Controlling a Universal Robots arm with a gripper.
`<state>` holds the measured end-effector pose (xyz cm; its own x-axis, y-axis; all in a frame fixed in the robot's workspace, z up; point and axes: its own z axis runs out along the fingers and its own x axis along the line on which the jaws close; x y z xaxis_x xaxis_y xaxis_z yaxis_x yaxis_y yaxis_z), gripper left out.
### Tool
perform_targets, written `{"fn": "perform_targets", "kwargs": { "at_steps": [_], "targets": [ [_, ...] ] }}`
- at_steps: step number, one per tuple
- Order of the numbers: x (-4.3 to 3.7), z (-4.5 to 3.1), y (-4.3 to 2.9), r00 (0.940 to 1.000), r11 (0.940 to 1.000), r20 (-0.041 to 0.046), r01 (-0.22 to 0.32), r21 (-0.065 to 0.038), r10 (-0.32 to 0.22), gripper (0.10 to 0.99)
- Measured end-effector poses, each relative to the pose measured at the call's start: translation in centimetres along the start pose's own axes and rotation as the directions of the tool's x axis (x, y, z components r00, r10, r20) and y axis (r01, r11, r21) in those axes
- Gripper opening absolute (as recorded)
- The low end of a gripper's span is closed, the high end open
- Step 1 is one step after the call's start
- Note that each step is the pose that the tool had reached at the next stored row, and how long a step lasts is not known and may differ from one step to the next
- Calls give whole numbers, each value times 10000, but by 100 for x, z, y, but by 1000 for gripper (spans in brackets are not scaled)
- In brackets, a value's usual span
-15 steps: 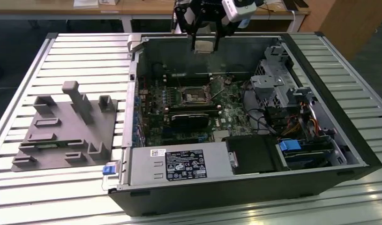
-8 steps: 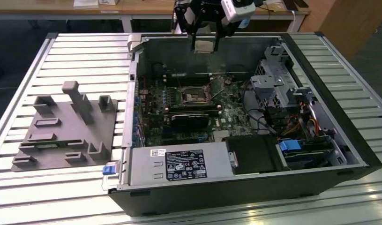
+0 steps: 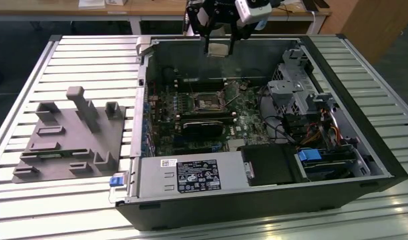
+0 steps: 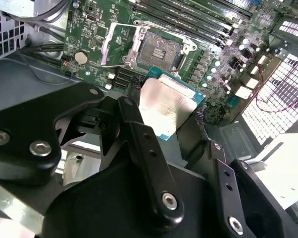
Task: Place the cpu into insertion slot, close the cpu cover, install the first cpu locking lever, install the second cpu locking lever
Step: 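Place the cpu into insertion slot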
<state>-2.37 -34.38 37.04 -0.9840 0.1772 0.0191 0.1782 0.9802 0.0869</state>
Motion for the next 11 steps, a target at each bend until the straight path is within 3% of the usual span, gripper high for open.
{"fn": "perform_targets", "kwargs": {
  "at_steps": [11],
  "targets": [
    [0, 2, 0, 9993, 9993, 34, -382, -2, 382, 541]
  ]
}}
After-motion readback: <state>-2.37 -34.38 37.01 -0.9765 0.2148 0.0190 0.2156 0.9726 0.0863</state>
